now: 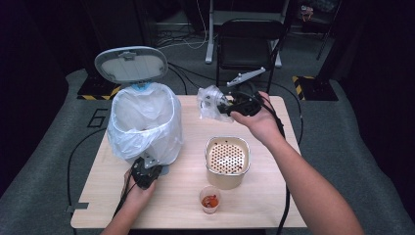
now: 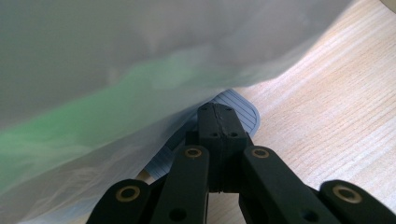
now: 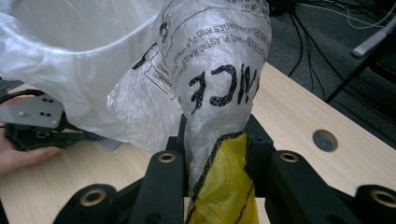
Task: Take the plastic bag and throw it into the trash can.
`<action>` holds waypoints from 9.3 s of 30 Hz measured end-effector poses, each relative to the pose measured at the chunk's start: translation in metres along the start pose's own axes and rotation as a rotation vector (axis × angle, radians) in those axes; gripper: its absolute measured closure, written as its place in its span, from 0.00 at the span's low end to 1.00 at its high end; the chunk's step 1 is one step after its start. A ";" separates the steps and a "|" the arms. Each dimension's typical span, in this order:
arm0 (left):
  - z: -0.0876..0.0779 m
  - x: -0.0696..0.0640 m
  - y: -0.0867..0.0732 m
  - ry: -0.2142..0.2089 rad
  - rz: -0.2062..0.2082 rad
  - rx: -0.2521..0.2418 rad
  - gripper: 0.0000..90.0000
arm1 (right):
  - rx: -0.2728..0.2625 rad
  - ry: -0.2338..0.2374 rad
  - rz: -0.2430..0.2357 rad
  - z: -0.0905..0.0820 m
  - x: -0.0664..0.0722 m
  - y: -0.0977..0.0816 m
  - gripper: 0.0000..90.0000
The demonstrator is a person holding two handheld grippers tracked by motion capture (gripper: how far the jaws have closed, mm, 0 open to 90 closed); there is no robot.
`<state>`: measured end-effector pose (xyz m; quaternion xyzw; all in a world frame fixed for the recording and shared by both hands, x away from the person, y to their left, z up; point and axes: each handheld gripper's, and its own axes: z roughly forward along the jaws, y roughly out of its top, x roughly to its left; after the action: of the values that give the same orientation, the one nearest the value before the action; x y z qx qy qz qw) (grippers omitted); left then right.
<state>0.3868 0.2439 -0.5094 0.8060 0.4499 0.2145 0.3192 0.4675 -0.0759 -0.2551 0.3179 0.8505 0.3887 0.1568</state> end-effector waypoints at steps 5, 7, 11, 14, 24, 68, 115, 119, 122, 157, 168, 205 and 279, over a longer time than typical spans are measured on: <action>0.001 -0.001 0.000 0.002 -0.008 -0.011 1.00 | 0.001 0.032 -0.014 0.006 0.014 0.012 0.82; 0.001 -0.001 0.000 0.001 -0.014 -0.008 1.00 | -0.005 0.044 -0.020 0.009 0.018 0.017 0.82; 0.000 0.001 0.000 -0.015 -0.023 0.003 1.00 | -0.003 0.068 -0.039 0.014 0.026 0.027 0.82; 0.000 0.000 0.000 -0.004 -0.018 -0.007 1.00 | 0.003 0.075 -0.052 0.018 0.031 0.033 0.82; 0.000 -0.001 0.000 -0.001 -0.004 0.001 1.00 | 0.003 0.113 -0.063 0.039 0.049 0.058 0.82; 0.002 -0.003 -0.001 0.030 0.005 -0.026 1.00 | -0.004 0.138 -0.093 0.137 0.105 0.111 0.59; 0.001 -0.002 0.000 0.028 0.043 -0.019 1.00 | -0.042 0.006 -0.065 0.032 0.035 -0.014 0.57; 0.001 -0.002 0.000 0.024 0.041 -0.018 1.00 | -0.029 -0.005 -0.029 0.025 0.026 -0.041 0.58; 0.000 -0.002 0.000 0.023 0.048 -0.013 1.00 | -0.022 -0.010 0.003 0.021 0.020 -0.062 0.59; 0.000 -0.002 -0.001 0.025 0.042 -0.011 1.00 | -0.084 0.161 0.000 -0.001 0.080 -0.160 0.32; 0.000 -0.004 -0.001 0.022 0.018 -0.016 1.00 | -0.070 0.219 -0.053 0.003 0.106 -0.176 0.24; 0.001 -0.003 -0.001 0.019 0.032 -0.022 1.00 | 0.064 0.211 -0.107 0.071 0.139 -0.206 0.16; 0.000 -0.003 0.000 0.028 0.046 -0.013 1.00 | 0.085 -0.195 0.192 -0.005 0.012 -0.277 0.35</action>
<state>0.3851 0.2412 -0.5100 0.8110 0.4343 0.2358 0.3130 0.3398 -0.2077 -0.4632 0.4406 0.8124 0.3329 0.1871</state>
